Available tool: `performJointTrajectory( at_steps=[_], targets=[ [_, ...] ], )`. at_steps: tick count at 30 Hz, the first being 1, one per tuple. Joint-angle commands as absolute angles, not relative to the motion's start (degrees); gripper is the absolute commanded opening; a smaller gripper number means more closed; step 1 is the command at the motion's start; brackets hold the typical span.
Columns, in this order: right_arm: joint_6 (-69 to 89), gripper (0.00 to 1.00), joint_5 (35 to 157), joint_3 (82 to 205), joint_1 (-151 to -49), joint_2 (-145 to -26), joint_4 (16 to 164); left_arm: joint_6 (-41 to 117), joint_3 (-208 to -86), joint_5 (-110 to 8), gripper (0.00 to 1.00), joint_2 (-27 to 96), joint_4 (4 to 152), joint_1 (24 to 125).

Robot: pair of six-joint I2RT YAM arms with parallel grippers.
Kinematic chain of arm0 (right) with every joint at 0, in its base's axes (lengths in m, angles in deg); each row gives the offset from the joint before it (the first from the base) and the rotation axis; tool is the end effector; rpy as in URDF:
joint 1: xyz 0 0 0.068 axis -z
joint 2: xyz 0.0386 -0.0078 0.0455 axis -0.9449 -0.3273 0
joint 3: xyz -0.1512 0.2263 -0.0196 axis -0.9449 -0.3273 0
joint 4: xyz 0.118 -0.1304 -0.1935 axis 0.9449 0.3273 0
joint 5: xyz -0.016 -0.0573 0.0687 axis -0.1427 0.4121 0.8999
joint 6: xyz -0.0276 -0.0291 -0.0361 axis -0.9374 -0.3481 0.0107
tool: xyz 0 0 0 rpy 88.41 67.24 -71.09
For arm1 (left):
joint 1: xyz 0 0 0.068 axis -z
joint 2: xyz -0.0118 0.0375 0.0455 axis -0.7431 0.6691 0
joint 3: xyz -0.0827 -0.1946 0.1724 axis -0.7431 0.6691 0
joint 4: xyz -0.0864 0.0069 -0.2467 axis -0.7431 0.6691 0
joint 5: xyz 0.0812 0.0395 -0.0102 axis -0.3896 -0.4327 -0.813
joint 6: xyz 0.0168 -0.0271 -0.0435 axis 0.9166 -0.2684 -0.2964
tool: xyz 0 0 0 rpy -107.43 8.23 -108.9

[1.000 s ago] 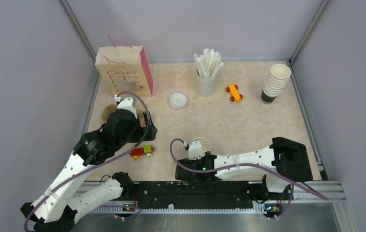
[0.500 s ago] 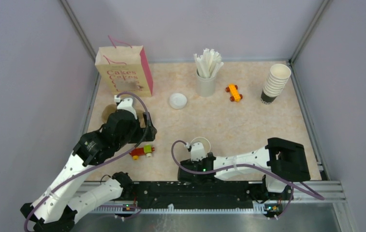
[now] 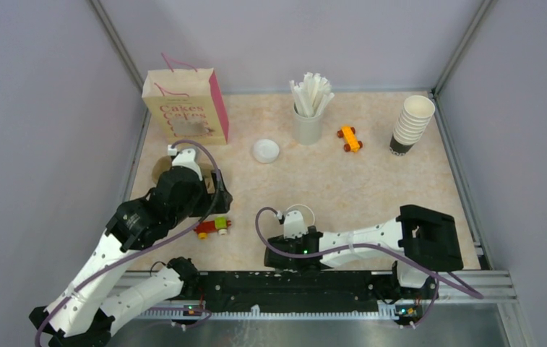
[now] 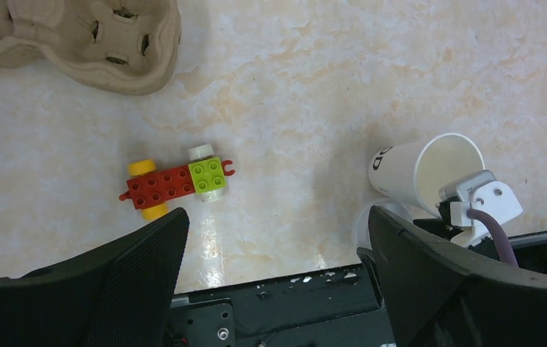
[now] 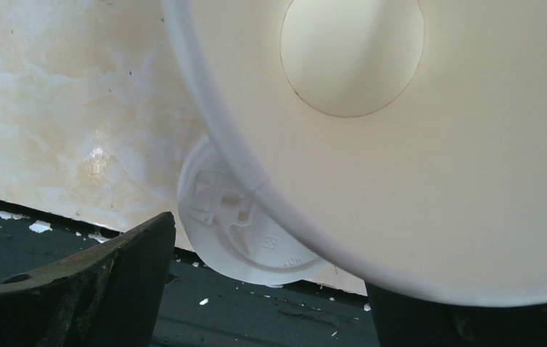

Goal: Pack the takeout coffee

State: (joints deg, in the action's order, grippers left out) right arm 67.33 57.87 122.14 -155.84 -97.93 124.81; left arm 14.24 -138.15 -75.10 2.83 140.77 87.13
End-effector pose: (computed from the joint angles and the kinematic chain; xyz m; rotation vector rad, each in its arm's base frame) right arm 0.0437 0.2886 0.1660 -0.3667 2.5287 0.1433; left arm 0.1001 -0.0690 0.3628 -0.0705 2.2826 -0.3787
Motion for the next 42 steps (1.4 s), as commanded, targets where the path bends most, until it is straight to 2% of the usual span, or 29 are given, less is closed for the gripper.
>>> performJointTrajectory(
  at_steps=[1, 27, 42],
  targets=[
    [66.0, 0.92, 56.4, 122.5, -154.9, -97.5, 122.8, 13.4, -139.8, -75.1, 0.99, 1.9, 141.0, 87.0],
    [62.8, 0.78, 59.5, 122.1, -154.1, -96.2, 121.6, 12.6, -140.2, -75.7, 0.99, 1.5, 142.2, 87.1],
    [54.8, 0.75, 72.1, 129.0, -158.3, -83.3, 121.4, 10.6, -140.2, -76.8, 0.99, -0.9, 143.4, 87.0]
  ],
)
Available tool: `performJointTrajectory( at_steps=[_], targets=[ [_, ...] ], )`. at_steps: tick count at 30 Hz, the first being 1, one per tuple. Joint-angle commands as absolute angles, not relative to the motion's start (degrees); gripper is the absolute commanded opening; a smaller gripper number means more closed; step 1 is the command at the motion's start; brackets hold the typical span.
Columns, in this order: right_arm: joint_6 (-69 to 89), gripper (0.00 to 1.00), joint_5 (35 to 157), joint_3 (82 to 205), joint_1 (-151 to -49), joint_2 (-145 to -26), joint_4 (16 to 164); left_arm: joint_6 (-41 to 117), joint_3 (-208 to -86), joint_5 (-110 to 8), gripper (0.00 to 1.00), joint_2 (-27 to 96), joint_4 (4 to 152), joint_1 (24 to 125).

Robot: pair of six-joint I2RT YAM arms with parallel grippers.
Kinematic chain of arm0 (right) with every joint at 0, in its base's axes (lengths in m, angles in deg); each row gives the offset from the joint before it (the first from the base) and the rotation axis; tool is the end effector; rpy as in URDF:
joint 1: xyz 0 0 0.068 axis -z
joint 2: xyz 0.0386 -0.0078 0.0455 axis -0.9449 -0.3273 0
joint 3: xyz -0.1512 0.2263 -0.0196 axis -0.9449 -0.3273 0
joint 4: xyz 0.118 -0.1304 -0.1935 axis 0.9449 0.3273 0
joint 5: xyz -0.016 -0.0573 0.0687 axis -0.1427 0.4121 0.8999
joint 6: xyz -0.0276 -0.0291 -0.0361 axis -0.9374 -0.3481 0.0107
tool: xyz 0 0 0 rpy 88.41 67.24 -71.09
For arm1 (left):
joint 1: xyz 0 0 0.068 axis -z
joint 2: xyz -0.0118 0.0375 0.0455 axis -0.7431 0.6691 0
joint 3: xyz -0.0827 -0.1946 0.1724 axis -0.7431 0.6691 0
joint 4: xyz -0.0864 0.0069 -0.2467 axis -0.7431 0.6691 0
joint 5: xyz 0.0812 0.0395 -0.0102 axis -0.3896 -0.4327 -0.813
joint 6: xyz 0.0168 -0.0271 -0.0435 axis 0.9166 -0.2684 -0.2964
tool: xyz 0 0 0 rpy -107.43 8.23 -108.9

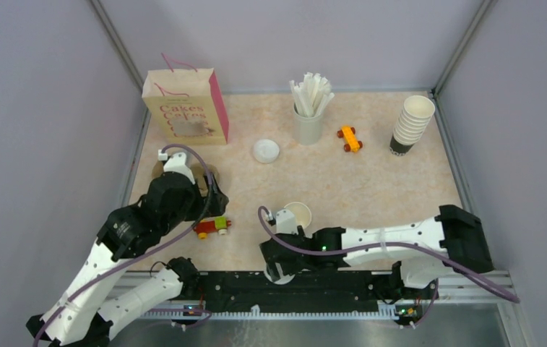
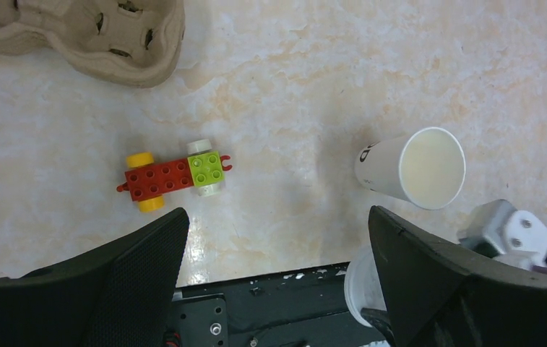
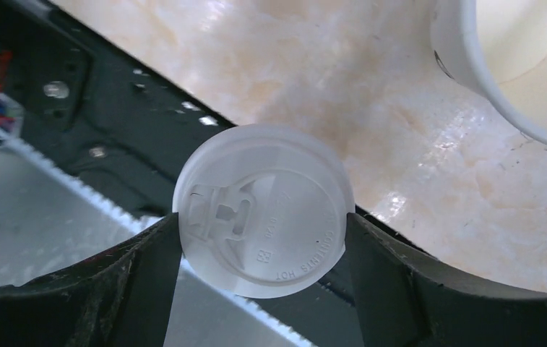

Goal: Pack the takeout coffee

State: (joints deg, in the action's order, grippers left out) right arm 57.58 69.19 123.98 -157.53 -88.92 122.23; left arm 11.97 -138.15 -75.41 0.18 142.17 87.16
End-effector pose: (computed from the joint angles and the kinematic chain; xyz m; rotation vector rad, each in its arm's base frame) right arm 0.0288 0.2895 0.2166 -0.6156 2.5494 0.4827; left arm 0.0899 -0.0605 0.3652 -0.1212 2.2627 -0.4095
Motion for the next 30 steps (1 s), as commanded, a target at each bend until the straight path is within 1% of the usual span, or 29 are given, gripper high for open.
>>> performJointTrajectory(
  at_steps=[1, 6, 9, 12, 17, 22, 26, 28, 30],
  targets=[
    [54.4, 0.75, 71.7, 130.2, -158.1, -82.1, 121.7, 10.2, -140.4, -77.0, 0.99, -1.0, 143.6, 87.0],
    [51.3, 0.74, 71.1, 136.5, -153.2, -76.9, 126.2, 8.1, -140.2, -77.4, 0.99, -2.2, 143.8, 87.0],
    [48.2, 0.73, 67.6, 140.4, -148.4, -75.2, 132.1, 7.4, -138.9, -76.3, 0.99, -2.9, 142.5, 87.0],
    [43.9, 0.73, 65.7, 143.7, -142.7, -75.0, 137.1, 8.7, -136.8, -72.2, 0.99, -3.4, 138.0, 87.0],
    [35.9, 0.74, 67.8, 145.2, -136.3, -77.0, 140.7, 8.5, -133.4, -63.0, 0.99, -1.2, 131.0, 87.0],
    [31.9, 0.74, 70.1, 146.3, -135.7, -80.7, 142.2, 5.7, -132.3, -56.7, 0.99, 3.8, 127.3, 87.0],
    [29.3, 0.74, 71.0, 143.7, -135.7, -80.4, 138.1, 5.1, -132.8, -53.0, 0.99, 6.9, 124.1, 86.0],
    [27.6, 0.75, 71.2, 143.2, -135.7, -80.6, 137.3, 4.7, -133.1, -50.4, 0.99, 8.2, 123.4, 83.9],
    [26.5, 0.75, 71.0, 143.0, -135.7, -81.4, 137.4, 4.7, -132.4, -45.2, 0.99, 8.9, 122.4, 79.6]
  ],
)
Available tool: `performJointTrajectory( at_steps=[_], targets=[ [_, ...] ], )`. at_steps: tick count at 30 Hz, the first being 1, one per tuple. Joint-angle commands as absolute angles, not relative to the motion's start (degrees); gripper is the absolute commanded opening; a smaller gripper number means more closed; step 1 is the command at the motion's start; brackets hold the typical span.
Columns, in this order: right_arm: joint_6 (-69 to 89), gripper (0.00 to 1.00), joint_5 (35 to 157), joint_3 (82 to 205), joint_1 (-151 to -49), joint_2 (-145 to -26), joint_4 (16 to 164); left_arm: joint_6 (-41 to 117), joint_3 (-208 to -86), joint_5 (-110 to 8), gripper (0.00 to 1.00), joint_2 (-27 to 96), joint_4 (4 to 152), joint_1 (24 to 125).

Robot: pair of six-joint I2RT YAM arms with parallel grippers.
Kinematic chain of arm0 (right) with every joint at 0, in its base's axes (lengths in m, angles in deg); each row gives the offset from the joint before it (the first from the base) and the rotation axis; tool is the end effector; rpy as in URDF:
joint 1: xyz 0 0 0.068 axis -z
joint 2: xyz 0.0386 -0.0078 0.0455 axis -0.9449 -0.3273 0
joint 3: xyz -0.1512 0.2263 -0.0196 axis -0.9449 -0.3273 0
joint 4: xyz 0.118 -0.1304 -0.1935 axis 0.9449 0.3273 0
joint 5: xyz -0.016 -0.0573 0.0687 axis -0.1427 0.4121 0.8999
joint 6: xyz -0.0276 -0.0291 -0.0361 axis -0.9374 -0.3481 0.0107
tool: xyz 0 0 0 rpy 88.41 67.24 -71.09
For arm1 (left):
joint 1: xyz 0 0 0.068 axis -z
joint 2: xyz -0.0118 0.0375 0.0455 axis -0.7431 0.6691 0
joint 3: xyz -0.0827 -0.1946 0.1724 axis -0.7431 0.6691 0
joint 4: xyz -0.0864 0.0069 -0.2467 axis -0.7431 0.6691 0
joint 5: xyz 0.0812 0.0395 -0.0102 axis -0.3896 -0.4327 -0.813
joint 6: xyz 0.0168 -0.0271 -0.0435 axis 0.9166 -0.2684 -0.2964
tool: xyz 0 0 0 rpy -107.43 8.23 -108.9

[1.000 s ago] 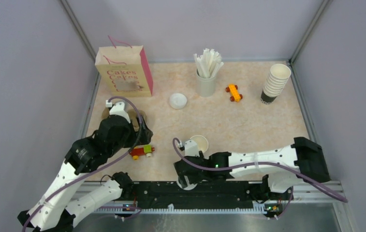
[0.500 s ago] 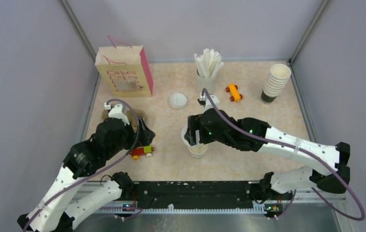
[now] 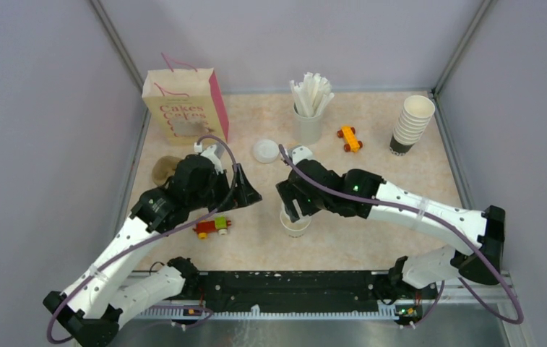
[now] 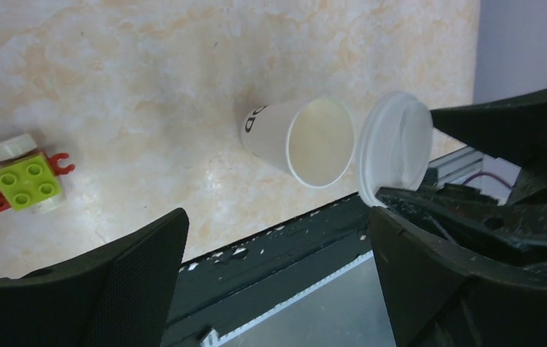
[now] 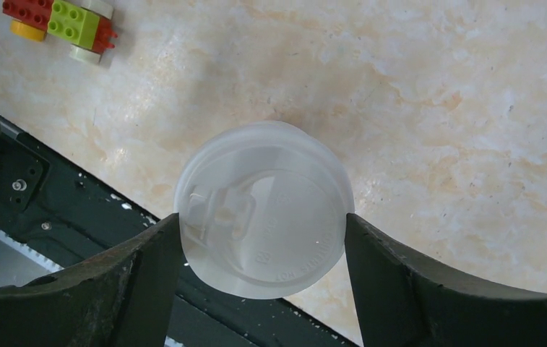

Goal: Pack the takeout coffee

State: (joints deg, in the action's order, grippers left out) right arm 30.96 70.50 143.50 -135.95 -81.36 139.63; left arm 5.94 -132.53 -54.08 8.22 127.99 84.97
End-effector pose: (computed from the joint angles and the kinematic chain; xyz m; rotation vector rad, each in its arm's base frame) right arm 0.1258 0.2444 0.3390 -0.6496 2.3539 0.3475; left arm 0.1297 -0.1017 0.3389 -0.0898 2.3968 -0.8209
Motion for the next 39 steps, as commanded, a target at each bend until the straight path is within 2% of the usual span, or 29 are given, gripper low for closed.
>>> performJointTrajectory(
  at_steps=[1, 5, 11, 39],
  targets=[
    [26.0, 0.75, 71.0, 142.7, -135.7, -81.7, 137.3, 4.7, -131.7, -42.3, 0.98, 9.0, 121.8, 76.9],
    [24.2, 0.76, 71.4, 141.0, -135.6, -82.2, 135.4, 6.1, -129.2, -35.6, 0.97, 8.9, 119.7, 67.2],
    [22.7, 0.76, 72.7, 139.7, -135.6, -84.7, 133.4, 5.6, -126.5, -29.5, 0.94, 10.3, 117.8, 61.3],
    [20.8, 0.79, 73.9, 137.9, -135.0, -90.6, 132.9, 7.6, -123.7, -28.0, 0.91, 10.2, 117.8, 60.6]
  ],
)
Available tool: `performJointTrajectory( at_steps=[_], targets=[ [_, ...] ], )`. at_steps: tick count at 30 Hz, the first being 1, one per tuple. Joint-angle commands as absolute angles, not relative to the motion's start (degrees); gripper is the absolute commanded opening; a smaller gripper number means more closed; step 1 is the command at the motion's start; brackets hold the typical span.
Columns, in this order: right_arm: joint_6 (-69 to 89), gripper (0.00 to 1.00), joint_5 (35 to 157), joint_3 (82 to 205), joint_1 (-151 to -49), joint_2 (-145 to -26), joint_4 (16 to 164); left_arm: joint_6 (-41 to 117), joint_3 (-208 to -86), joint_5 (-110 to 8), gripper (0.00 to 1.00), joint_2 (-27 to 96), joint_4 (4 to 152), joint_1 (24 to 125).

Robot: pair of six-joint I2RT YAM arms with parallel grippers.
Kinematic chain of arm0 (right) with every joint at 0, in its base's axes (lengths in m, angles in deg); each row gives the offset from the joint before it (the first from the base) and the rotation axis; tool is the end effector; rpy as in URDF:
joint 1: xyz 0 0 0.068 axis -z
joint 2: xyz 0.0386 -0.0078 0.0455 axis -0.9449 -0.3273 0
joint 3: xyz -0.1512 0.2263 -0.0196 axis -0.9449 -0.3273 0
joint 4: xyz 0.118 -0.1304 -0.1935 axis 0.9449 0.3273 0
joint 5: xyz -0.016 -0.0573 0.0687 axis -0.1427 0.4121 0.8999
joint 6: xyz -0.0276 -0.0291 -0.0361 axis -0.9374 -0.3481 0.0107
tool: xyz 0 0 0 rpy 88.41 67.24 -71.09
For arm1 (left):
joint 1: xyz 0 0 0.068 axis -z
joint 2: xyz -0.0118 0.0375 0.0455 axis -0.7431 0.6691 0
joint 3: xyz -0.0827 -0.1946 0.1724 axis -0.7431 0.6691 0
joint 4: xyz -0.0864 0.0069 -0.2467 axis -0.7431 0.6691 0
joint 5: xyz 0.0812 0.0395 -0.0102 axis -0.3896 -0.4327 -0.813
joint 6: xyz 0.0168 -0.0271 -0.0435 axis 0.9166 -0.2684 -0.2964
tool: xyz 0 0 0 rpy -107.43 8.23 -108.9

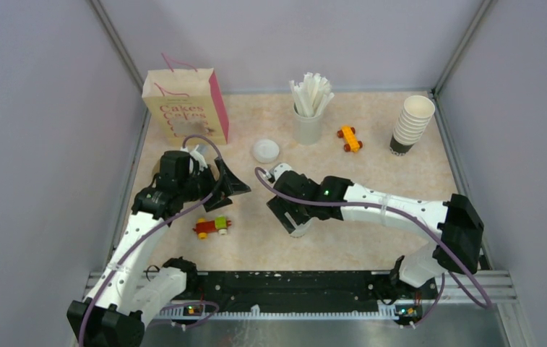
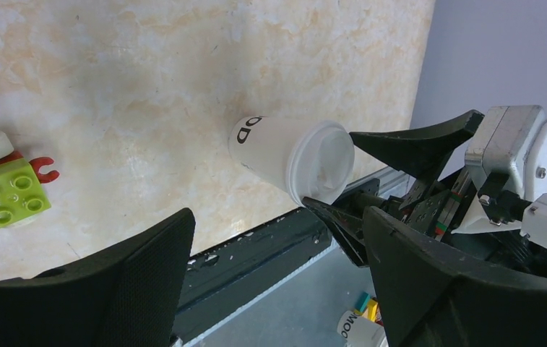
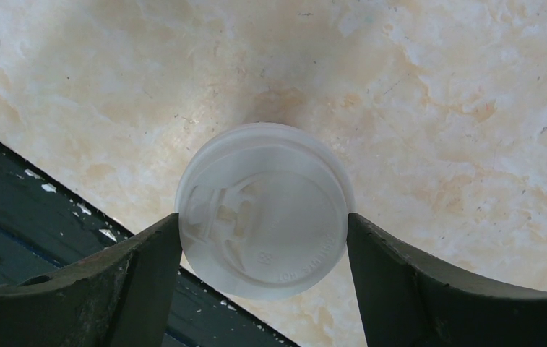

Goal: Pack the takeout coffee

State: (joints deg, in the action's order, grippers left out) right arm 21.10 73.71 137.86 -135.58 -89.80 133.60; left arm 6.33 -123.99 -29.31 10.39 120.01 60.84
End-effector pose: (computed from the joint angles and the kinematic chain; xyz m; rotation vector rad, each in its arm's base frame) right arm 0.1392 0.2730 0.2742 -0.9348 2.3955 0.2079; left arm 0.1708 -0.0572 0.2994 -0.3587 2.4125 -1.0820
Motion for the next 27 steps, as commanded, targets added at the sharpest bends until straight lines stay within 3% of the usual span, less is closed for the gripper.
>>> performJointTrajectory(
  at_steps=[1, 10, 27],
  targets=[
    [20.8, 0.79, 73.9, 137.9, -135.0, -90.5, 132.8, 7.7, -123.8, -27.8, 0.91, 10.2, 117.8, 60.6],
    [20.9, 0.79, 74.0, 137.5, -134.4, -91.3, 132.1, 8.4, -123.5, -26.8, 0.91, 10.2, 117.8, 60.6],
    [22.9, 0.91, 74.5, 141.9, -134.3, -89.9, 134.3, 10.8, -123.0, -22.0, 0.89, 11.1, 117.0, 60.6]
  ],
)
